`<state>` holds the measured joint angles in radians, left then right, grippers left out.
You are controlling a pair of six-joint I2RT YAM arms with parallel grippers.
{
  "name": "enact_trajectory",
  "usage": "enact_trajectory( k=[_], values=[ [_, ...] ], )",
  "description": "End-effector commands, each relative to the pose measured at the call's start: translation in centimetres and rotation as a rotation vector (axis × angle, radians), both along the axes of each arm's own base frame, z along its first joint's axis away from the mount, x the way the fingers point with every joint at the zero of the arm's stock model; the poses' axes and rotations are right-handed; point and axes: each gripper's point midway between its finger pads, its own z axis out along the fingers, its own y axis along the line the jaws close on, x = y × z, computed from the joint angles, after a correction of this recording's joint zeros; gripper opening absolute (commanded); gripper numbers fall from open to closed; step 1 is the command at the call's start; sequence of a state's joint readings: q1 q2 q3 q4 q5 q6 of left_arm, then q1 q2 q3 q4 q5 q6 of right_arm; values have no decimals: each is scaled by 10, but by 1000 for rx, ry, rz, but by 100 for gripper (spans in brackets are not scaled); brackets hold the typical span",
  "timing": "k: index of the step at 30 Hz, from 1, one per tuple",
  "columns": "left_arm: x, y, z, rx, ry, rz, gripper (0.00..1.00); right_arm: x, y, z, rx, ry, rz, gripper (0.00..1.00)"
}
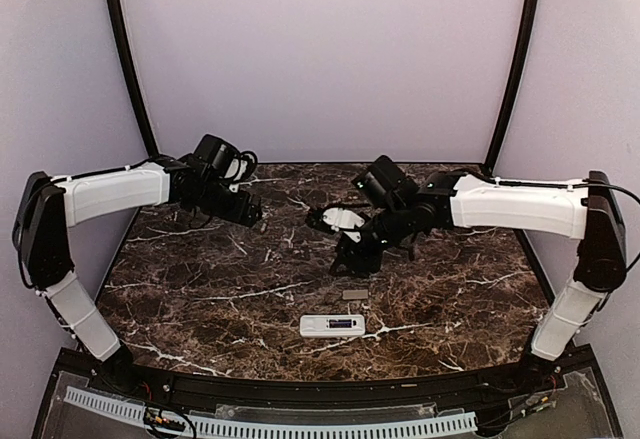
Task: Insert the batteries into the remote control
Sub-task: Load the battery into the battery compartment, then pick up the battery from the center of the board.
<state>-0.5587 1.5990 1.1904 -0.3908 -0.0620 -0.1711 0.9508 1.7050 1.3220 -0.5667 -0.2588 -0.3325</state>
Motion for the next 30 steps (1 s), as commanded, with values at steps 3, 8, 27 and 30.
enact_trajectory(
  k=[3, 8, 27, 30],
  values=[
    [32, 1, -49, 95, 159, 7, 85, 29, -18, 11, 70, -23, -195, 55],
    [56, 0, -77, 121, 218, 13, 78, 23, -29, -3, 40, 4, -217, 55],
    [76, 1, -129, 136, 285, 17, 38, 22, -35, -12, 31, 6, -234, 55],
    [76, 2, -129, 139, 289, 17, 21, 22, -35, -10, 34, 3, -236, 55]
  ],
)
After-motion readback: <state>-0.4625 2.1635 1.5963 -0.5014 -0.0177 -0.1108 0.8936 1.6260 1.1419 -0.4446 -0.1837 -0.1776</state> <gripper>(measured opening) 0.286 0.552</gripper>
